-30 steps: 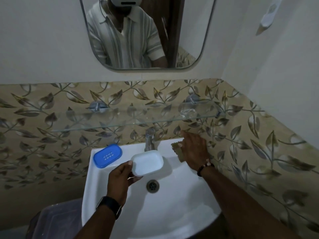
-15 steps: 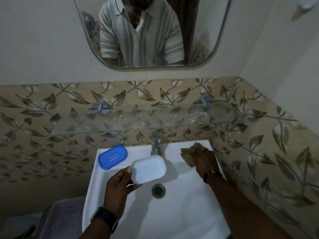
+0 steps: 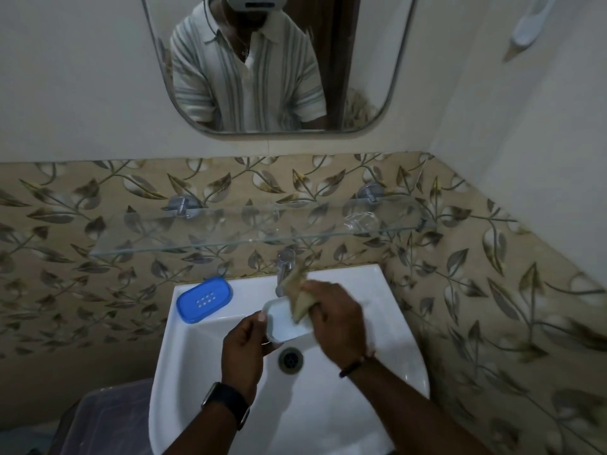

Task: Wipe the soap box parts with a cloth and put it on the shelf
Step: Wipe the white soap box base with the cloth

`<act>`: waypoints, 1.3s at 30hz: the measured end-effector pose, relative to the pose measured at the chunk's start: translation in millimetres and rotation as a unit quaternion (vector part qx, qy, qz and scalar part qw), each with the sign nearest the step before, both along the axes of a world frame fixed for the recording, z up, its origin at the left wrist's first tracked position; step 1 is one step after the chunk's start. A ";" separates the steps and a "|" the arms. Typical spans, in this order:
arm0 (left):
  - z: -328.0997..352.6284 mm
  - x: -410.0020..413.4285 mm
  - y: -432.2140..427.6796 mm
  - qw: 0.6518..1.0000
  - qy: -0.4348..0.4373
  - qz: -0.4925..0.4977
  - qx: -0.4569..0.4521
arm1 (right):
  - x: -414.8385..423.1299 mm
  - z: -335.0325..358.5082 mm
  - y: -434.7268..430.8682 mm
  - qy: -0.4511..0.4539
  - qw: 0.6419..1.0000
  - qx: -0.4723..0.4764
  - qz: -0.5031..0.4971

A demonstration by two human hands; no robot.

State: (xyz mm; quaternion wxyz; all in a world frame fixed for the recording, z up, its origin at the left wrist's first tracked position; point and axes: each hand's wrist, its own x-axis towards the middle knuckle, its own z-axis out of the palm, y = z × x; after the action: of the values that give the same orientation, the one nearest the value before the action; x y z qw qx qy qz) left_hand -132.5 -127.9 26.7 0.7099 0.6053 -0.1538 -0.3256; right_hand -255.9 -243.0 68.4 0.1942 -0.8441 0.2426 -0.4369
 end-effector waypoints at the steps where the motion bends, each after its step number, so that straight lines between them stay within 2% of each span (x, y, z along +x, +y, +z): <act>1: -0.4 -2.1 0.1 1.000 -0.021 -0.003 0.004 | 5.9 -5.6 14.1 0.046 0.997 -0.037 0.054; 3: -0.6 -2.6 5.4 0.997 -0.069 0.012 0.022 | 13.4 -20.0 33.4 0.082 0.986 -0.082 0.120; 4: 0.8 -1.1 11.2 0.996 -0.085 0.018 0.027 | 14.5 -23.5 39.1 0.087 0.984 -0.074 0.138; 6: 2.2 2.6 21.1 0.994 -0.109 0.011 0.025 | 11.7 -22.0 39.5 0.126 0.976 -0.074 0.161; 7: 2.3 4.7 25.8 0.992 -0.121 0.002 0.026 | 9.9 -19.3 37.1 0.165 0.968 -0.103 0.158; 10: 5.0 8.9 34.8 0.994 -0.113 -0.002 0.012 | 5.8 -5.1 33.7 0.245 0.947 -0.184 0.099; 13: 9.9 10.8 38.4 0.996 -0.091 0.010 -0.011 | 8.4 6.9 42.3 0.283 0.941 -0.187 0.006; 16: 10.8 11.3 43.7 0.996 -0.087 0.011 -0.013 | 16.0 9.6 60.3 0.279 0.948 -0.141 -0.058; 18: 13.1 11.8 47.4 0.997 -0.075 -0.009 -0.021 | 22.8 9.4 74.7 0.269 0.956 -0.094 -0.066; 23: 23.7 21.9 46.6 0.994 -0.101 -0.036 -0.016 | 19.4 9.9 84.1 0.233 0.968 -0.027 0.084; 26: 29.6 22.0 44.1 0.996 -0.081 -0.047 -0.014 | 6.2 20.3 68.2 0.237 0.958 -0.117 0.114; 30: 31.2 29.7 44.5 0.998 -0.044 -0.029 -0.034 | -5.2 31.0 50.6 0.347 0.913 -0.212 0.031; 32: 30.8 29.6 42.0 0.997 -0.055 -0.036 -0.032 | -4.4 26.0 53.0 0.381 0.899 -0.215 0.004; 37: 25.1 20.5 42.5 0.998 -0.049 -0.032 -0.020 | 3.0 14.6 68.9 0.378 0.907 -0.184 -0.009; 39: 23.8 19.8 43.2 0.997 -0.058 -0.049 -0.016 | 0.7 13.9 69.3 0.371 0.918 -0.141 -0.004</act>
State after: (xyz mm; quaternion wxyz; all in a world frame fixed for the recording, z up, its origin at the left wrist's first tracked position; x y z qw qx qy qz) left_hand -112.7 -84.6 50.4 0.6926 0.6033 -0.2295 -0.3221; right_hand -255.2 -173.7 82.3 -0.0322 -0.9633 0.2365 -0.1231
